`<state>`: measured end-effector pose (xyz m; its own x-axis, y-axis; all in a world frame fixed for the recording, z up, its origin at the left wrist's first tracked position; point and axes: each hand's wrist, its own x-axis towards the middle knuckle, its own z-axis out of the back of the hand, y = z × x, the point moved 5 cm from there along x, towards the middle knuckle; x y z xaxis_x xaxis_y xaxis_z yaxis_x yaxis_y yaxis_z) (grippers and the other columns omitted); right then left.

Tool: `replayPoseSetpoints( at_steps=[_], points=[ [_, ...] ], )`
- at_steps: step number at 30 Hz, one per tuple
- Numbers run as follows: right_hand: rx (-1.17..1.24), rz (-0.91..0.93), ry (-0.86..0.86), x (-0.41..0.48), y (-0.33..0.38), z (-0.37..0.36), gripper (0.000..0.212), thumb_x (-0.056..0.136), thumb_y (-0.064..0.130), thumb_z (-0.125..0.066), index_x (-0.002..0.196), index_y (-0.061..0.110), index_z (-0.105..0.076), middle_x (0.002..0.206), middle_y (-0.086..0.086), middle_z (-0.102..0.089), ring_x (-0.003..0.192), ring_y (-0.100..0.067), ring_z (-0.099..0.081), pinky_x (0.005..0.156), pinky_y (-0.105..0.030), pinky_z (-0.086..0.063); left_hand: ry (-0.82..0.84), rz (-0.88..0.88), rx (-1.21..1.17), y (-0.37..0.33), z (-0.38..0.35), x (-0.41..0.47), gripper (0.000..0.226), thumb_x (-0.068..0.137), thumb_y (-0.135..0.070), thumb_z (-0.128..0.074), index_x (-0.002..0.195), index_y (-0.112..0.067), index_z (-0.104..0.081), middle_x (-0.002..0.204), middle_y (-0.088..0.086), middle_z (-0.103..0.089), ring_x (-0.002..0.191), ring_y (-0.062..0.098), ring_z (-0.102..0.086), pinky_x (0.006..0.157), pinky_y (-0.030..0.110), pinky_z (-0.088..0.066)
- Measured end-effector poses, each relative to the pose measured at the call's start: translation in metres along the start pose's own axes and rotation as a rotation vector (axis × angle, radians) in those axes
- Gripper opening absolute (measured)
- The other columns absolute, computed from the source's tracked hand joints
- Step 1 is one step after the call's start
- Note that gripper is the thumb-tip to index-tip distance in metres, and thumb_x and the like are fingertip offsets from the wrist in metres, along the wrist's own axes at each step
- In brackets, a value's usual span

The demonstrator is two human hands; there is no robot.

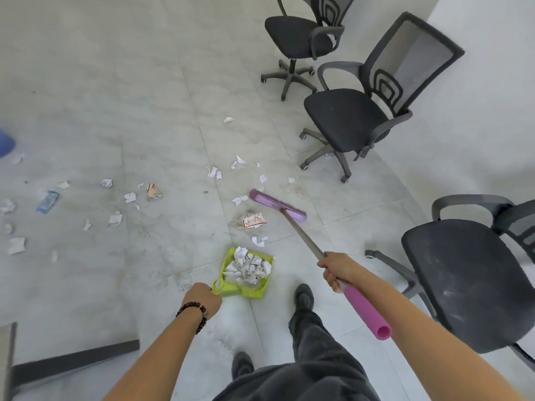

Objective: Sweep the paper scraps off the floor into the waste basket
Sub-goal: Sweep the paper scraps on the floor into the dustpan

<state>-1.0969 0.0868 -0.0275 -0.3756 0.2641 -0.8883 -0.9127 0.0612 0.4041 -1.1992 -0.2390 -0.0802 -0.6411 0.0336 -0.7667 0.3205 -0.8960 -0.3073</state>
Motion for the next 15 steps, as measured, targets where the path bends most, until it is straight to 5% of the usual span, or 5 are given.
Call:
replayPoseSetpoints(
  at_steps=[8,15],
  points=[
    [-0.467,0.169,0.013,0.102,0.094,0.027,0.024,0.070,-0.012,-0.055,0.079,0.009,-0.048,0.068,-0.010,-0.056,0.058,-0.027,-0.056,0.043,-0.028,-0.044,0.015,0.138,0.017,-0.045,-0.014,0.010,0.015,0.077,-0.005,-0.048,0.064,-0.012,-0.047,0.056,0.001,-0.043,0.050,0.018,-0.039,0.044,0.018,-0.030],
    [-0.708,0.289,0.039,0.159,0.159,0.008,0.012,0.085,0.003,-0.051,0.094,0.008,-0.048,0.076,-0.009,-0.058,0.053,-0.021,-0.051,0.046,-0.024,-0.038,-0.009,0.206,0.102,-0.064,-0.027,0.001,0.024,0.077,-0.008,-0.050,0.057,-0.019,-0.044,0.056,-0.002,-0.046,0.049,0.014,-0.042,0.045,0.020,-0.030]
  ],
)
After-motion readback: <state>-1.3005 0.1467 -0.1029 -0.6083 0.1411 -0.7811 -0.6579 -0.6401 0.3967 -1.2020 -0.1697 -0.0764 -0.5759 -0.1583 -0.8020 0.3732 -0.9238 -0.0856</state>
